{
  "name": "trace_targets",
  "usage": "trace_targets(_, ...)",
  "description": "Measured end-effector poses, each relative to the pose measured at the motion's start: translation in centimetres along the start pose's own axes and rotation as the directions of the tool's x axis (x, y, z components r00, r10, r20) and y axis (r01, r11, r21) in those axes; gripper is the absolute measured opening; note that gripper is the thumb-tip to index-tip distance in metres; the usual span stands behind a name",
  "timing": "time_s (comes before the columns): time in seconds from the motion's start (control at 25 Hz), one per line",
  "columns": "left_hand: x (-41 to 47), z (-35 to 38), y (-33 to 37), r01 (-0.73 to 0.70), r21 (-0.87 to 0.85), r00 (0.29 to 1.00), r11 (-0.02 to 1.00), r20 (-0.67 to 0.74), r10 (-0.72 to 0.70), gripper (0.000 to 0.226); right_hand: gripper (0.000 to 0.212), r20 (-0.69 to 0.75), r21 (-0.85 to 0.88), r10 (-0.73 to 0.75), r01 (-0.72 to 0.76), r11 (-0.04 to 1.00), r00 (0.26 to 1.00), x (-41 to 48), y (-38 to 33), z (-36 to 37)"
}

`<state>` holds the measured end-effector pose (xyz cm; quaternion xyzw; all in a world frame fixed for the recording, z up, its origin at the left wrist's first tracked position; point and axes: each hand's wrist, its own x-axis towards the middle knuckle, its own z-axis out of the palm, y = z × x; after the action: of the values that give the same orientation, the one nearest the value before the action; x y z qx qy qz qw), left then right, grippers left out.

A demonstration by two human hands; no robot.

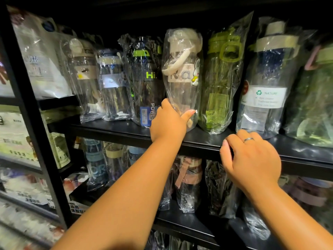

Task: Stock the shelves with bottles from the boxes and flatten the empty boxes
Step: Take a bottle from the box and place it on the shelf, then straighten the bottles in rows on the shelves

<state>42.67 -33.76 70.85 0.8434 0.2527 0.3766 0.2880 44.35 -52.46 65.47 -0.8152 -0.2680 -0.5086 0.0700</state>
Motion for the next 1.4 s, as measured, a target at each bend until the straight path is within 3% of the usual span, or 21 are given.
trace_targets(0.28,0.5,0.1,0.0,0.028,0.043,0.998,0.999,0.061,-0.030,0.082,0.036,0.025,0.037,0.019,-0.020,0.999,1.000,-0.1,-0.1,0.0)
trace_targets(0.44,-0.5,-1.4,-1.4,-0.068,-0.029,0.994,0.997,0.090,0.070,0.090,0.030,0.056,0.144,0.110,-0.117,0.983,0.992,-0.1,-0.1,-0.2)
trace_targets(0.52,-1.3,-3.3,-3.3,-0.165,-0.039,0.986,0.986,0.024,0.166,0.078,0.020,0.072,0.302,0.148,-0.163,0.939,0.986,0.4,-0.6,-0.7)
trace_targets(0.64,-1.6,-7.1,-7.5,-0.250,0.020,0.960,0.968,-0.122,0.251,0.058,0.022,0.119,0.443,0.050,-0.098,0.891,0.992,1.8,-3.4,-1.2)
trace_targets(0.8,0.1,-11.5,-13.6,-0.180,0.070,0.971,0.981,-0.144,0.188,0.056,0.029,0.145,0.628,-0.047,-0.055,0.776,0.988,4.9,-10.3,-0.8)
trace_targets(1.0,5.1,-15.5,-19.1,0.001,-0.036,0.993,0.999,-0.118,-0.006,0.069,0.033,0.195,0.745,-0.082,-0.093,0.661,0.977,10.2,-21.3,1.8)
trace_targets(1.28,14.6,-15.8,-22.5,0.148,-0.198,0.988,0.969,-0.004,-0.152,0.106,0.028,0.315,0.640,0.103,-0.292,0.710,0.943,13.8,-28.1,6.1)
trace_targets(1.4,17.5,-15.3,-23.2,0.144,-0.301,0.987,0.943,0.112,-0.114,0.112,0.026,0.340,0.545,0.146,-0.321,0.775,0.929,13.6,-28.5,7.2)
